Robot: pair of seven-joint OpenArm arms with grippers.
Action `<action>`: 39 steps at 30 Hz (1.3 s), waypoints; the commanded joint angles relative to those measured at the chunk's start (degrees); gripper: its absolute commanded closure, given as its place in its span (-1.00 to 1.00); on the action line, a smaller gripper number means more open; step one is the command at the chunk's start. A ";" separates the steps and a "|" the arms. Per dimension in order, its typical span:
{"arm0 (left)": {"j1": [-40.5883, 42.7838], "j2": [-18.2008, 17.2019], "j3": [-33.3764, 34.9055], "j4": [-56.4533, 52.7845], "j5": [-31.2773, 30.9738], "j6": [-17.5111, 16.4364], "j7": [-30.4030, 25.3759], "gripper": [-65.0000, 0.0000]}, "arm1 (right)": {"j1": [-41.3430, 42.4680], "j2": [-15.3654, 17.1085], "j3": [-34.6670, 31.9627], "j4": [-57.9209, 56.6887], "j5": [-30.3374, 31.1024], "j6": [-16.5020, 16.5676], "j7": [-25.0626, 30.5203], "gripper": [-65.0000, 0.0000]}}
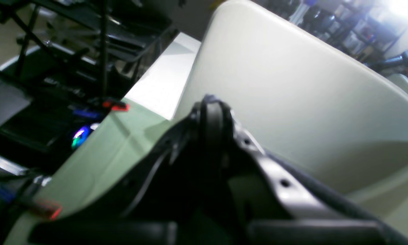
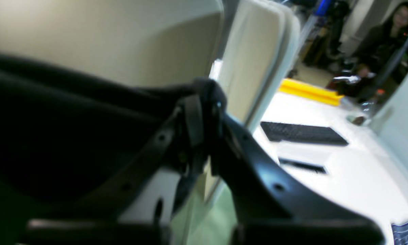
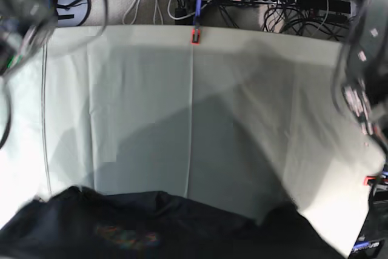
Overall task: Layout the t-shirt on the table in an organized manner, then fold the t-shirt properly
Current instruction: 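Lay the shirt flat, pulling both held corners away from the body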
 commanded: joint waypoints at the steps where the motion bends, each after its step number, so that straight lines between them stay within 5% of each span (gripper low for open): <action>1: 0.23 -0.82 -1.09 1.86 0.09 0.25 -0.66 1.00 | -0.67 0.44 0.81 2.27 0.40 -0.12 1.35 1.00; 15: 40.41 -0.64 -13.14 12.06 -0.79 0.16 -0.66 1.00 | -25.20 -13.01 16.81 10.80 0.40 -0.12 1.44 1.00; 24: 50.52 0.77 -20.61 10.39 -5.45 0.16 -0.84 1.00 | -35.92 -21.01 17.78 10.71 0.32 -0.12 1.44 1.00; 39: 56.32 0.85 -20.00 1.07 -5.54 0.08 -0.75 1.00 | -44.98 -21.71 17.78 2.09 0.32 -0.12 3.55 1.00</action>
